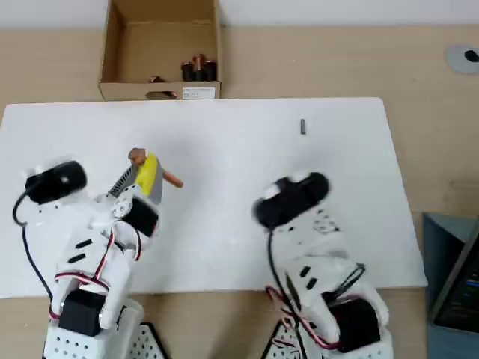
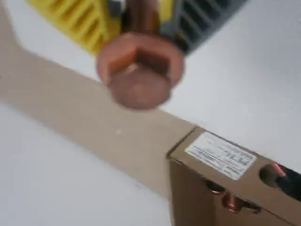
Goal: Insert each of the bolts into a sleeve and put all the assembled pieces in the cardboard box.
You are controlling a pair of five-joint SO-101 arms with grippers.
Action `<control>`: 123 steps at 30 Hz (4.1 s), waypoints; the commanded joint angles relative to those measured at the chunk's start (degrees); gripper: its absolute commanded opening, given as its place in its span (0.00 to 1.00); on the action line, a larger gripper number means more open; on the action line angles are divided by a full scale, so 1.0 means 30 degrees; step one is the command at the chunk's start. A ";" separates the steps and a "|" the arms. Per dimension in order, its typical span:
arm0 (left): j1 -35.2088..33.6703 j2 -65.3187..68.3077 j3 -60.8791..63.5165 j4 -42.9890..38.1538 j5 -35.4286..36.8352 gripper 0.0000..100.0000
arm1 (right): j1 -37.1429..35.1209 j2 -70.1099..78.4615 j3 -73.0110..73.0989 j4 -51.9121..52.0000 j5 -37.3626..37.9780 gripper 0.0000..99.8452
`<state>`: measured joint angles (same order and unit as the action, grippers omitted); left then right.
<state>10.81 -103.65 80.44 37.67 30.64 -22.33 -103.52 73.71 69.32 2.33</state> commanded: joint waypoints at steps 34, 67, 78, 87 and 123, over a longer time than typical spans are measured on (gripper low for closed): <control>0.5714 -0.0308 -0.3165 0.2901 0.0322 0.01 | -0.6872 -0.2242 0.1832 -0.4161 -0.0059 0.01; 0.4190 -0.0308 0.0147 -0.2344 0.0234 0.01 | -0.6960 -0.2242 0.1832 -0.4132 -0.0059 0.01; 0.6447 -0.0308 0.1026 -0.2403 0.0264 0.01 | -0.6960 -0.2242 0.1890 -0.4132 -0.0059 0.01; 0.7297 -0.0308 0.0850 -0.0996 -0.1201 0.00 | -0.6960 -0.2242 0.1919 -0.4132 -0.0059 0.01; 0.5802 -0.0249 -0.3692 0.7766 -0.4425 0.26 | -0.6901 -0.2242 0.1978 -0.4132 -0.0059 0.01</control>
<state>30.15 -104.26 74.46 60.53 18.42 -42.64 -103.52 81.36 58.42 2.15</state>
